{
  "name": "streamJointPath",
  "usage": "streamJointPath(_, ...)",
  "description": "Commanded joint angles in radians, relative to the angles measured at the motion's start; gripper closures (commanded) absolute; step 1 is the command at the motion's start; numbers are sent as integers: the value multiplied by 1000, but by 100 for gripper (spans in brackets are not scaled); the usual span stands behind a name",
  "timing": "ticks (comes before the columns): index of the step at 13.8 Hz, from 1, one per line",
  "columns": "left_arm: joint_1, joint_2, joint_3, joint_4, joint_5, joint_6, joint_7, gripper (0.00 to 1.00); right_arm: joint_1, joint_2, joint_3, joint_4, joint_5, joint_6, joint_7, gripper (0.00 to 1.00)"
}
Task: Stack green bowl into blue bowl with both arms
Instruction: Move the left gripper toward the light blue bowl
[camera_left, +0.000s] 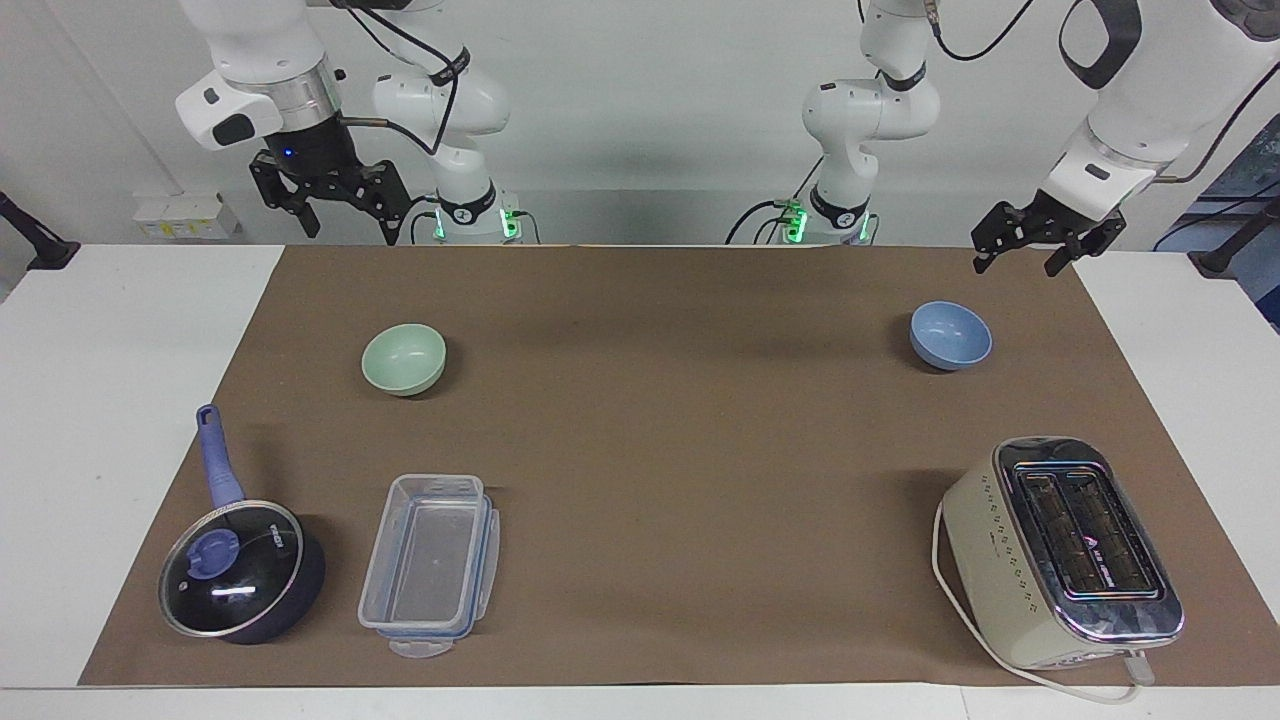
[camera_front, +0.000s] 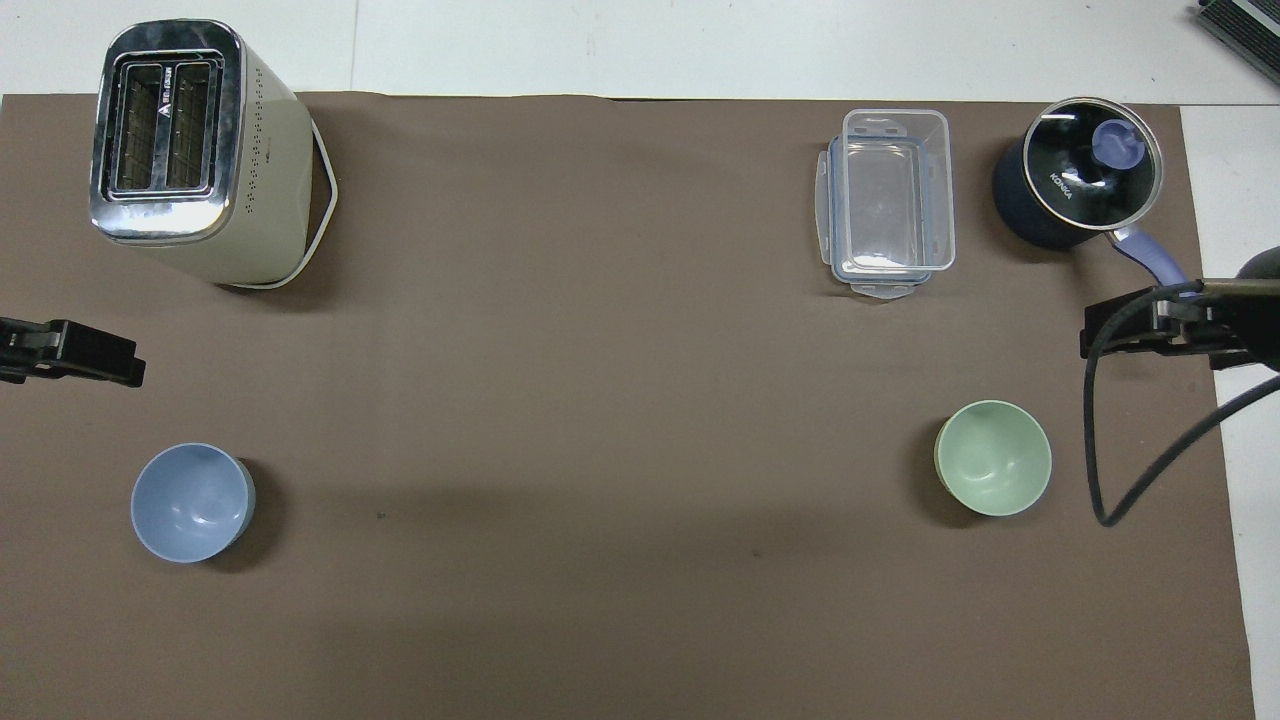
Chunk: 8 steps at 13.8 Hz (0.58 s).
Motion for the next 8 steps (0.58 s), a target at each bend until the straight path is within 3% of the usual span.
streamJointPath(1,70,-52,-6,-126,15,94,106,0,-14,-24,3,-24,1,-3,-27,0)
streamJointPath(8,245,-87,-6,-296,-45,236,394,0,-17,-23,0,-24,1,-1,-27,0)
